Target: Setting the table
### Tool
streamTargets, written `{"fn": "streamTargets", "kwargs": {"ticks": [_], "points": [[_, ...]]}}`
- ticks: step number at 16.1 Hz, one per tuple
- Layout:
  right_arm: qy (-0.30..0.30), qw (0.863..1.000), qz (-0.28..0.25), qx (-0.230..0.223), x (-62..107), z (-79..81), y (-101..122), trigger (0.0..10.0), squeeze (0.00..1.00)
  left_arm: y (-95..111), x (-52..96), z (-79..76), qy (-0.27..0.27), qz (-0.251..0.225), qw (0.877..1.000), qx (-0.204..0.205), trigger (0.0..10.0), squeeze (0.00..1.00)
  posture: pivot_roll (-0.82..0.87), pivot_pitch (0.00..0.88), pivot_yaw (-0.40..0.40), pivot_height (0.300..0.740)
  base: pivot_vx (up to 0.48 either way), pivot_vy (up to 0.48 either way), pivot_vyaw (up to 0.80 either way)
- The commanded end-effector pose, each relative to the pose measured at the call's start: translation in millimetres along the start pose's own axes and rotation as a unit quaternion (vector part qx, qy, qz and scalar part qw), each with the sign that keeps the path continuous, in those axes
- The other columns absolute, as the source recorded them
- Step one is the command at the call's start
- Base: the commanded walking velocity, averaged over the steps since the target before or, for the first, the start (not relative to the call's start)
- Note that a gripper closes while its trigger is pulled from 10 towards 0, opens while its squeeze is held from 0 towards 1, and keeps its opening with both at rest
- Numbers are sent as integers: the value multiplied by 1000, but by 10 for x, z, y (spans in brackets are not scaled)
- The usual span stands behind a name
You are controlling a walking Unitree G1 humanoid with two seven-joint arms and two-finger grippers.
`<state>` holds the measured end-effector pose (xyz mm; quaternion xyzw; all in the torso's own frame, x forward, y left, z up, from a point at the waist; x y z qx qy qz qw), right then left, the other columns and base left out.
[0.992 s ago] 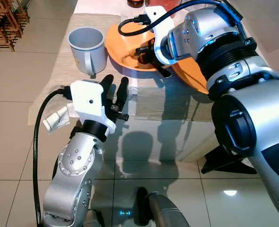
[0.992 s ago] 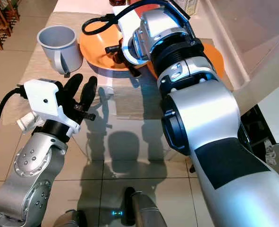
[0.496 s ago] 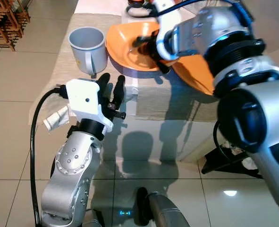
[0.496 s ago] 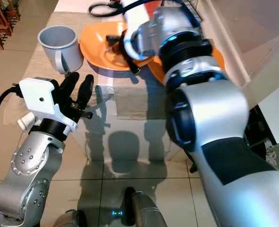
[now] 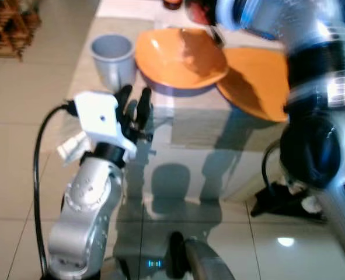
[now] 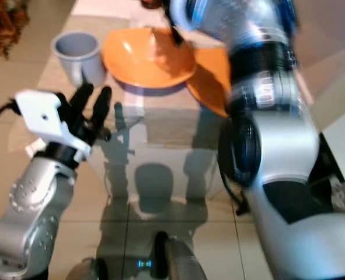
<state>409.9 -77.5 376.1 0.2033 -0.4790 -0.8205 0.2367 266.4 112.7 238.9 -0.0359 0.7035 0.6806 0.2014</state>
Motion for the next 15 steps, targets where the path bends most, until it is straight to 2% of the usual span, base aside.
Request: {"fn": "streamTargets", "kwargs": {"ticks": [1,2,4,5,6,8,9,10,11,12,13,15], "points": [[37,997,-64,-32,136,44,99,10000,0,42,2,21,1,-9,1000,8,10000,0,-130,163,-67,740,0,0,0],[48,991,-119,-32,235,35,81,10000,0,49,-11,37,0,-11,1000,7,10000,0,-128,158,-61,740,0,0,0],[62,979,-190,-33,411,13,20,10000,0,68,-37,55,-3,-16,1000,5,10000,0,-129,151,-51,740,0,0,0],[86,966,-237,-62,535,-7,-14,10000,0,84,-55,67,-5,-19,1000,5,10000,0,-126,148,-44,740,0,0,0],[86,966,-237,-62,535,-7,-14,10000,0,84,-55,67,-5,-19,1000,5,10000,0,-126,148,-44,740,0,0,0],[162,928,-292,-163,780,-29,-75,10000,0,100,-81,92,-5,-23,1000,5,10000,0,-120,142,-42,740,0,0,0],[252,885,-312,-235,979,-6,-168,10000,0,117,-93,105,-5,-28,1000,8,10000,0,-115,138,-37,740,0,0,0],[286,871,-310,-251,1069,18,-255,10000,0,123,-98,114,-5,-29,1000,9,10000,0,-110,132,-34,740,0,0,0],[307,865,-300,-260,1116,45,-339,10000,0,127,-103,122,-5,-30,999,10,10000,0,-110,131,-32,740,0,0,0],[350,851,-281,-273,1205,112,-517,549,0,133,-111,134,-5,-33,999,16,10000,0,-110,122,-30,740,0,0,0],[375,841,-265,-287,1249,148,-638,0,0,136,-120,144,-4,-37,999,22,10000,0,-106,119,-29,740,0,0,0],[397,842,-233,-281,1272,202,-756,0,0,137,-115,181,3,-45,998,45,10000,0,-101,111,-30,740,0,0,0]]}}
Point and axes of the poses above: a point about 5 cm out from each wrist's last joint towards the gripper, its own x axis pointing back from the gripper into the wrist, its own y axis along the axis of the wrist's last joint, z = x × y, the point moved 2 cm from there along -x, pointing out of the wrist towards the gripper, and after that the axes turned 3 degrees about -x, right-handed, at the moved point
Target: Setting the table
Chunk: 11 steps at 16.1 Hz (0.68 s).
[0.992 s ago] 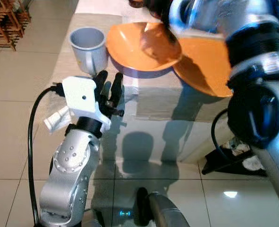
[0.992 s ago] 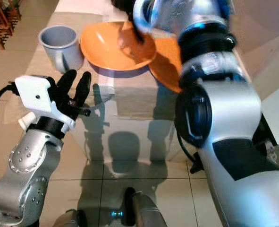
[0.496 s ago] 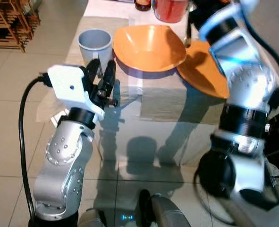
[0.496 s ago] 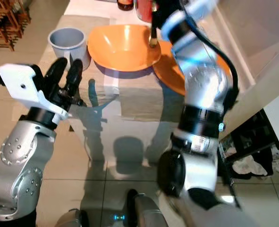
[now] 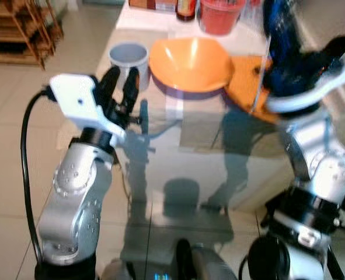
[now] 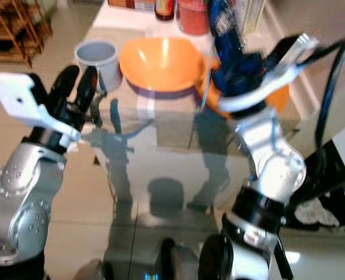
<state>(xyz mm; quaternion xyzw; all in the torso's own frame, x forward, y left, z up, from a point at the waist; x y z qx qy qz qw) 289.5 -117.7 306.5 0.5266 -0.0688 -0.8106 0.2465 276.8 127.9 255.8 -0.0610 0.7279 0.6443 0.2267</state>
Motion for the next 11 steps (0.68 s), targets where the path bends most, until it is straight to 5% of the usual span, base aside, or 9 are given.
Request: {"fn": "streamTargets", "kwargs": {"ticks": [1,2,4,6,7,10,11], "points": [[17,999,1,-35,16,14,-185,4745,0,-13,23,48,7,-6,1000,21,10000,0,-101,107,-30,740,0,0,0],[2,999,19,-48,86,-34,-266,10000,0,-45,67,91,15,-5,999,31,10000,0,-98,105,-30,740,0,0,0],[-14,996,55,-71,247,-80,-420,10000,0,-115,150,152,26,2,999,41,10000,0,-92,102,-27,740,0,0,0],[-71,982,153,-82,691,-183,-703,10000,0,-382,434,240,46,52,997,25,10000,0,-77,94,-24,740,0,0,0],[-74,981,162,-79,729,-172,-717,10000,0,-418,488,266,53,60,997,24,10000,0,-77,94,-25,740,0,0,0],[-103,976,192,-3,698,-156,-753,10000,0,-520,685,378,79,85,993,17,10000,0,-74,103,-13,740,0,0,0],[-134,961,227,90,647,-237,-834,10000,0,-526,699,403,82,84,993,12,10000,0,-75,102,-11,740,0,0,0]]}}
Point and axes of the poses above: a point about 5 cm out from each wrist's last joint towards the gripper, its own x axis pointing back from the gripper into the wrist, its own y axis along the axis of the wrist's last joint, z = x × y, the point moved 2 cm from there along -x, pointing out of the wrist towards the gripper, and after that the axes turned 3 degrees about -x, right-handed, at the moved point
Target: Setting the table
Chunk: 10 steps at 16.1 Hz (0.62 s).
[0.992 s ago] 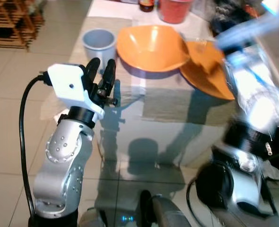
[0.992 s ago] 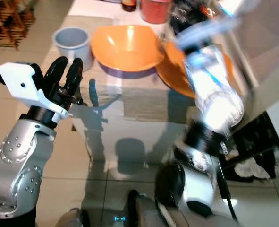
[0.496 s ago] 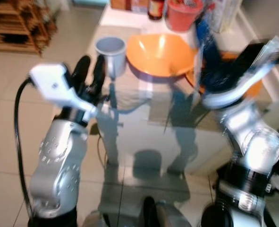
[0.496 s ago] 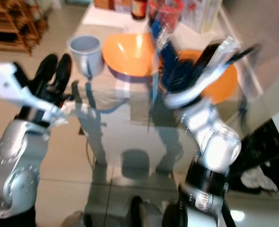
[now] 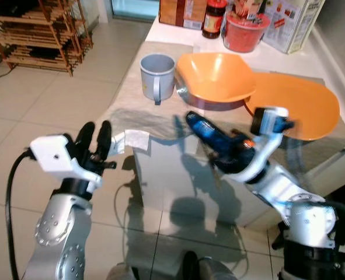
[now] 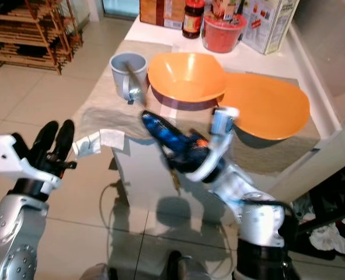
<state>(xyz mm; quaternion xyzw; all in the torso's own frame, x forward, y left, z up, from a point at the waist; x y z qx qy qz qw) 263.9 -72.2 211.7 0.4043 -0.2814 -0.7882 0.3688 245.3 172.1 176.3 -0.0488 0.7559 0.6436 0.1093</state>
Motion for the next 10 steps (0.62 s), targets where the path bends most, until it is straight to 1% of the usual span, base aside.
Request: {"fn": "streamTargets", "kwargs": {"ticks": [1,2,3,4,6,7,8,10], "points": [[-46,995,18,82,-62,-74,-58,10000,0,-13,-17,0,-5,-3,1000,-10,10000,0,-73,101,-10,740,0,0,0],[-66,990,38,119,-91,-149,-127,10000,0,-53,-38,-29,-16,-1,1000,-18,10000,0,-72,101,-7,740,0,0,0],[-85,984,54,149,-101,-226,-191,10000,0,-92,-58,-85,-35,3,999,-12,10000,0,-73,103,-4,740,0,0,0],[-88,981,60,162,-108,-253,-225,10000,0,-107,-73,-130,-51,3,999,-10,10000,0,-79,97,1,740,0,-431,0],[-60,984,51,158,-142,-200,-224,10000,0,-58,-111,-221,-76,-9,997,0,10000,0,-80,95,6,740,0,-435,0],[-25,988,43,147,-173,-132,-210,10000,0,-5,-135,-271,-96,-20,995,10,10000,0,-80,87,12,740,0,-435,0],[-3,989,35,145,-194,-84,-183,10000,0,38,-150,-300,-111,-29,993,14,10000,0,-79,84,16,740,0,-435,0],[26,989,33,142,-240,-21,-129,10000,0,143,-159,-315,-138,-47,989,39,10000,0,-77,77,17,740,0,-435,0]]}}
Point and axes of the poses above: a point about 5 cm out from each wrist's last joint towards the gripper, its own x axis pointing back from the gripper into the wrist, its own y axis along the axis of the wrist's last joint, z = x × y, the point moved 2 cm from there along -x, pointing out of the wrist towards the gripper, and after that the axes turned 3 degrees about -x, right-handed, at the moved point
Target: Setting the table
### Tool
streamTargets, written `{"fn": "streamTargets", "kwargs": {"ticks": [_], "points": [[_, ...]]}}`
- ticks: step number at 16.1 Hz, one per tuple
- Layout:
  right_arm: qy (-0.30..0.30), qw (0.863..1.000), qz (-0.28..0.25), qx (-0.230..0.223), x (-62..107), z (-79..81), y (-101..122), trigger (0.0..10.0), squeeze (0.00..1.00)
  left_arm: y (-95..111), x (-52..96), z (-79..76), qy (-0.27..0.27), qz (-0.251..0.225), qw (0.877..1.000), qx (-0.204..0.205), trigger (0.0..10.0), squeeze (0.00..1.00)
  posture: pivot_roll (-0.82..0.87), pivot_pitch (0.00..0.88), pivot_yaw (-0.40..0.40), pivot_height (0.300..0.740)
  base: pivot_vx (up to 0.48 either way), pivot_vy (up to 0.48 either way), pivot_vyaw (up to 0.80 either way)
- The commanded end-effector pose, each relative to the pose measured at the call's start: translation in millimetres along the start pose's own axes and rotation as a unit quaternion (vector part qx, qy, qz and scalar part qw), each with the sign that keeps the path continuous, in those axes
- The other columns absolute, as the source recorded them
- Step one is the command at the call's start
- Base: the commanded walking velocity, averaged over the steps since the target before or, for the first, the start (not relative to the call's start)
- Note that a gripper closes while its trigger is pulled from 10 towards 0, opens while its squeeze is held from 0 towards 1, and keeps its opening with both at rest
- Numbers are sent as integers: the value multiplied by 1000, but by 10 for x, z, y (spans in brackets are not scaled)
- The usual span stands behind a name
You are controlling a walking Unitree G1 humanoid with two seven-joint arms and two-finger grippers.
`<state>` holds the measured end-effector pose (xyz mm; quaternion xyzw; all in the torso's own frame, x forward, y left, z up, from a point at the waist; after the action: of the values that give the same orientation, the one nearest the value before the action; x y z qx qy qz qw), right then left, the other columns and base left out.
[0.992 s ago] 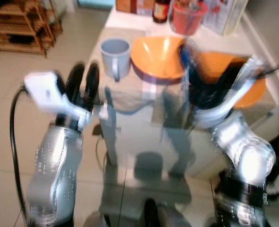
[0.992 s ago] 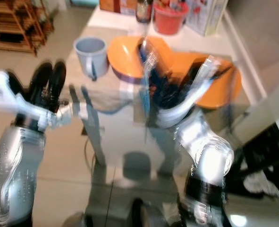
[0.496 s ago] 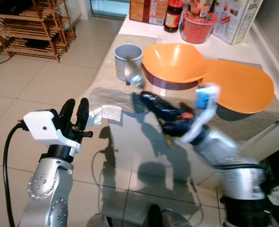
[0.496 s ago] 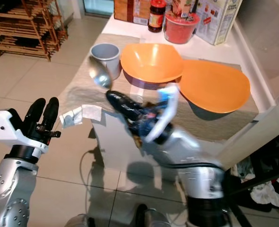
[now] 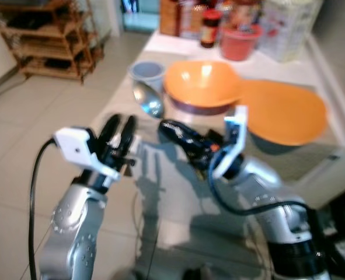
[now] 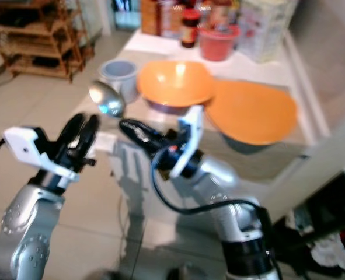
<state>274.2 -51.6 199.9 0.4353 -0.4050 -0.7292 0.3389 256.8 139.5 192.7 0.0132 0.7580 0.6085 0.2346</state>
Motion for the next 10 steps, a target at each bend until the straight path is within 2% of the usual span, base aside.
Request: {"fn": "streamTargets", "kwargs": {"ticks": [1,4,6,9,10], "points": [[50,999,-17,-3,-88,125,103,10000,0,108,8,27,-8,-18,1000,4,10000,0,-76,74,17,740,0,-435,0],[87,996,0,-17,-89,206,75,10000,0,225,-8,57,-13,-37,999,0,10000,0,-73,72,14,740,0,-435,-800],[91,996,2,-14,-87,210,64,10000,0,242,-15,57,-17,-40,999,2,10000,0,-70,71,15,740,0,-435,0],[101,995,5,-19,-64,216,78,10000,0,264,-8,58,-17,-45,999,12,10000,0,-76,75,13,740,0,-436,-800],[95,995,1,-21,-57,203,91,10000,0,259,-2,70,-16,-44,999,14,10000,0,-76,74,11,740,0,-435,0]]}}
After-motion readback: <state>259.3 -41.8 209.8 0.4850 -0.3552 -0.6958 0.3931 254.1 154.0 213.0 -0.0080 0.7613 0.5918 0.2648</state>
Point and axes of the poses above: a point about 5 cm out from each wrist's last joint towards the gripper, its own x axis pointing back from the gripper into the wrist, its own y axis along the axis of the wrist's last joint, z = x × y, the point moved 2 cm from there along -x, pointing out of the wrist towards the gripper, and after that the axes turned 3 degrees about -x, right-handed, at the moved point
